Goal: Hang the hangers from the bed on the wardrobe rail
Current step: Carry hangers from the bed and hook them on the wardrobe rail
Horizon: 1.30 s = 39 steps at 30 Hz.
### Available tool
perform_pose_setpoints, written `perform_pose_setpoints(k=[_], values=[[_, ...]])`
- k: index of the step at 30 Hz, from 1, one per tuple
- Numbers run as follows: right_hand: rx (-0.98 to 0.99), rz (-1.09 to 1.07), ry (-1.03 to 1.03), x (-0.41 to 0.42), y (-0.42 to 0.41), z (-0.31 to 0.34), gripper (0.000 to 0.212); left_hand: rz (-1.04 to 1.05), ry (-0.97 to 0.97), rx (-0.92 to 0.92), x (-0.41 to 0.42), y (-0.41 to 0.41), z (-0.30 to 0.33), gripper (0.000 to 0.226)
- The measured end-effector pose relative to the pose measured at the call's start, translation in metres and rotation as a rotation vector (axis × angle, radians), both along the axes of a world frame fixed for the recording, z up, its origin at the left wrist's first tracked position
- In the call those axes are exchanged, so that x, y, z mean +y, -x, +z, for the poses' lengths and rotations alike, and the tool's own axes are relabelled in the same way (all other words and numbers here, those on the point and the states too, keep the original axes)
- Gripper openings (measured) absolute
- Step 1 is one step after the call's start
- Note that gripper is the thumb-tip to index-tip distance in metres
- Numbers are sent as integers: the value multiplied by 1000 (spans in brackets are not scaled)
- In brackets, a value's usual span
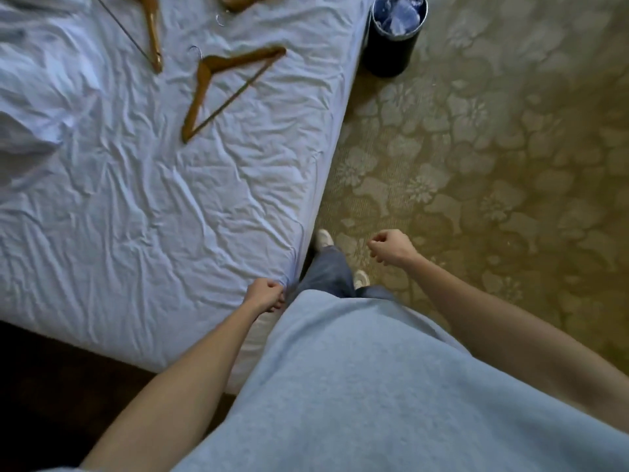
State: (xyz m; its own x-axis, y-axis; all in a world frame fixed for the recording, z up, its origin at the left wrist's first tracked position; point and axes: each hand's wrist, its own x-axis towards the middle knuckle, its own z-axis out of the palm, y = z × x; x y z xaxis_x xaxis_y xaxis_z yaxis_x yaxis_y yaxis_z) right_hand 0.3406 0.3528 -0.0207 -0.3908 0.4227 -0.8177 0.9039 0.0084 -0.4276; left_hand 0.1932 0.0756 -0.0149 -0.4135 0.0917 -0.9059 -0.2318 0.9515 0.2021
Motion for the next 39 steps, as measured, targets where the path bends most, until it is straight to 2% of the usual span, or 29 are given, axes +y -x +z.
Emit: perform_pose_setpoints(k=[4,10,17,21,28,33,35,39], values=[[-33,114,3,49,75,-10,20,98,3,-5,29,57,-15,23],[-217,168,-24,135,144,-10,22,157,-12,-63,115,156,-28,24],[-286,119,-51,228,228,4,23,159,-176,-25,255,277,-17,24],[-267,176,-72,271,297,3,23,208,-253,3,319,344,-10,21],[-130,443,-9,309,464,-7,19,422,-227,40,377,435,-18,20],[-74,714,51,335,589,-24,22,685,-140,80,390,476,-29,21],[-39,841,2,342,636,-29,22,767,-115,93,393,491,-36,22],[53,1243,-240,345,731,-56,23,873,-45,149,401,526,-65,26]])
